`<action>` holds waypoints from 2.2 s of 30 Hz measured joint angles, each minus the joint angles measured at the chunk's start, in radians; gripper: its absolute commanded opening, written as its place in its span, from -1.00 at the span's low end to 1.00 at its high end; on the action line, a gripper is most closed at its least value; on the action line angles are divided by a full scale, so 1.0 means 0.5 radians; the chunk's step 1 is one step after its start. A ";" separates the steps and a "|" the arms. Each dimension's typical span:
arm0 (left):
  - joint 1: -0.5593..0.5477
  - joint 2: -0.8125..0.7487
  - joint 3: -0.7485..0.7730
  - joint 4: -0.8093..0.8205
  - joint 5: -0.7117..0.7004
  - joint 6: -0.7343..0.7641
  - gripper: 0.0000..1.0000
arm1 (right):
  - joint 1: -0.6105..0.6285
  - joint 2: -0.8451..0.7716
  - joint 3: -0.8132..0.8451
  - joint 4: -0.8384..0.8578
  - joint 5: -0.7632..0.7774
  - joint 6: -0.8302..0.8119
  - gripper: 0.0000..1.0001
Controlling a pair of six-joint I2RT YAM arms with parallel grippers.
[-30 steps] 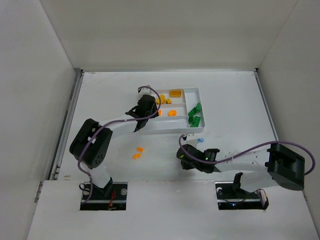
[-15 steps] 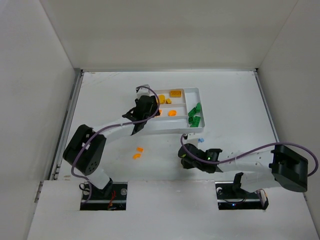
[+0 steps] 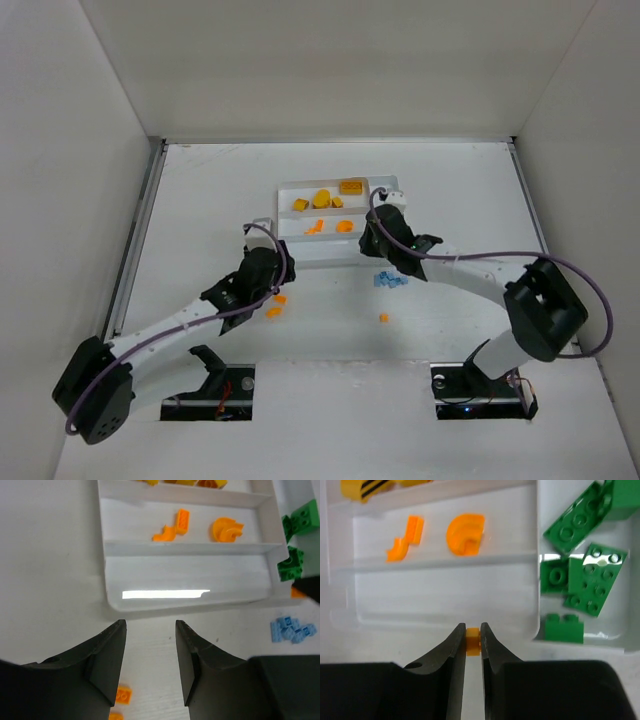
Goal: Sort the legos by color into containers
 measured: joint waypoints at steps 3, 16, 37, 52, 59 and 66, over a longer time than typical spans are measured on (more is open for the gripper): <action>-0.098 -0.188 -0.108 -0.191 -0.098 -0.049 -0.16 | -0.150 0.211 0.142 0.068 -0.015 -0.038 -0.60; -0.521 -0.218 -0.175 -0.716 -0.441 -0.439 -0.14 | -0.331 0.638 0.517 0.115 -0.046 -0.154 -0.40; -0.696 0.139 -0.091 -0.838 -0.618 -0.645 0.08 | -0.156 0.271 0.283 0.178 -0.040 -0.179 0.17; -0.518 0.341 -0.079 -0.578 -0.497 -0.432 -0.11 | 0.026 -0.272 -0.368 0.160 0.065 -0.002 0.12; -0.500 0.385 -0.079 -0.510 -0.434 -0.386 -0.29 | 0.128 -0.527 -0.635 0.022 0.154 0.177 0.12; -0.479 0.385 -0.079 -0.462 -0.414 -0.348 -0.56 | 0.289 -0.667 -0.708 -0.205 0.209 0.355 0.12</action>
